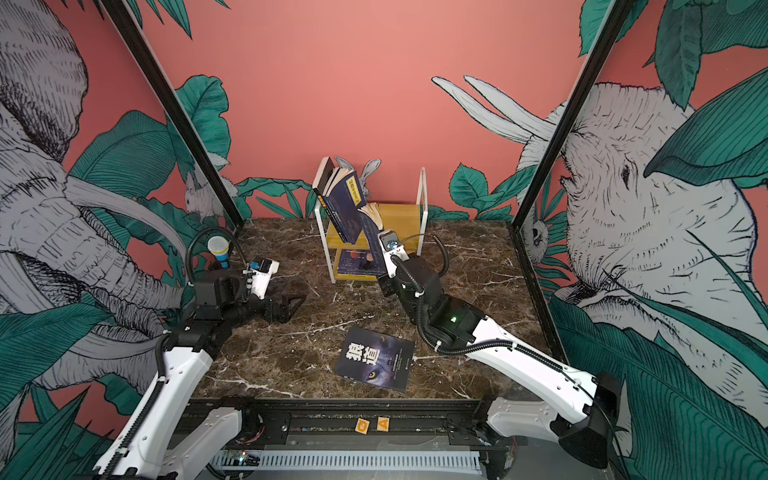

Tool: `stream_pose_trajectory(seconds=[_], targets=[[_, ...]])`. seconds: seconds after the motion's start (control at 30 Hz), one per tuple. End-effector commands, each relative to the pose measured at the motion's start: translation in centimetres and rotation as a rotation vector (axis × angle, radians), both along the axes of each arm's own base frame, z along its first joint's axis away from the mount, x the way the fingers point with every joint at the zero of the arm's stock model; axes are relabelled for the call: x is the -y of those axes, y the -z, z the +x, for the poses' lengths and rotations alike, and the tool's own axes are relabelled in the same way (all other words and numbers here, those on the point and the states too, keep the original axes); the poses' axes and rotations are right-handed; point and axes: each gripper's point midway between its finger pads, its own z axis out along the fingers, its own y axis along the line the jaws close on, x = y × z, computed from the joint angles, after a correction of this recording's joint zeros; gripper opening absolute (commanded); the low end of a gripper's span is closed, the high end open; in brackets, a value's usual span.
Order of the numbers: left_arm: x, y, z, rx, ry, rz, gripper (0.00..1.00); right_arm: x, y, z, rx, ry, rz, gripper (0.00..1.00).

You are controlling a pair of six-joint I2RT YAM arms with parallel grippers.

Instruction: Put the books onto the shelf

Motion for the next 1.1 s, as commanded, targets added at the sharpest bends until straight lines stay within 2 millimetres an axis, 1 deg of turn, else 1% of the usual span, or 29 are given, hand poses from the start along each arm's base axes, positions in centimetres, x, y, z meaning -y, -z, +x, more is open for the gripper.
stream_pose_trajectory(seconds=[0.0,0.13,0.2,0.3,0.4,0.5,0.7,0.73,0.77,0.87,0.97,1.07], targets=[[-0.5,-1.5,0.8,0.073,-0.02,-0.109,0.99,0.6,-5.6,0.6,0.129,0.052,0.134,0.0],[-1.4,-0.8,1.5,0.074,-0.046,-0.043,0.99,1.2,-7.2,2.0,0.188,0.139,0.175,0.0],[-1.4,-0.3,1.8,0.073,-0.049,-0.044,1.0,1.4,-7.4,2.9,0.203,0.178,0.18,0.0],[-1.1,0.5,1.8,0.069,-0.032,-0.065,1.0,1.0,-7.1,4.5,0.212,0.214,0.166,0.0],[-0.9,1.2,1.8,0.049,-0.022,-0.064,1.0,0.6,-7.7,5.9,0.211,0.252,0.16,0.0],[-1.0,1.7,1.9,0.042,-0.022,-0.057,0.99,-0.4,-8.0,6.9,0.228,0.242,0.152,0.0],[-0.7,2.3,1.8,0.028,-0.006,-0.049,0.99,-2.1,-7.0,9.8,0.226,0.269,0.143,0.0],[-0.7,2.3,1.8,0.031,-0.006,-0.044,0.99,-2.2,-7.4,9.9,0.237,0.27,0.14,0.0],[-0.5,2.5,1.6,0.03,0.002,-0.037,0.99,-3.1,-6.1,10.9,0.235,0.274,0.113,0.0],[0.1,2.6,1.3,0.024,0.032,-0.034,0.99,-3.5,-5.7,12.2,0.27,0.325,0.091,0.0],[0.4,2.4,1.4,0.018,0.038,-0.051,0.99,-4.6,-4.6,13.5,0.272,0.339,0.059,0.0],[0.8,2.7,1.0,0.015,0.059,-0.042,0.99,-5.6,-3.7,14.5,0.275,0.339,0.041,0.0]])
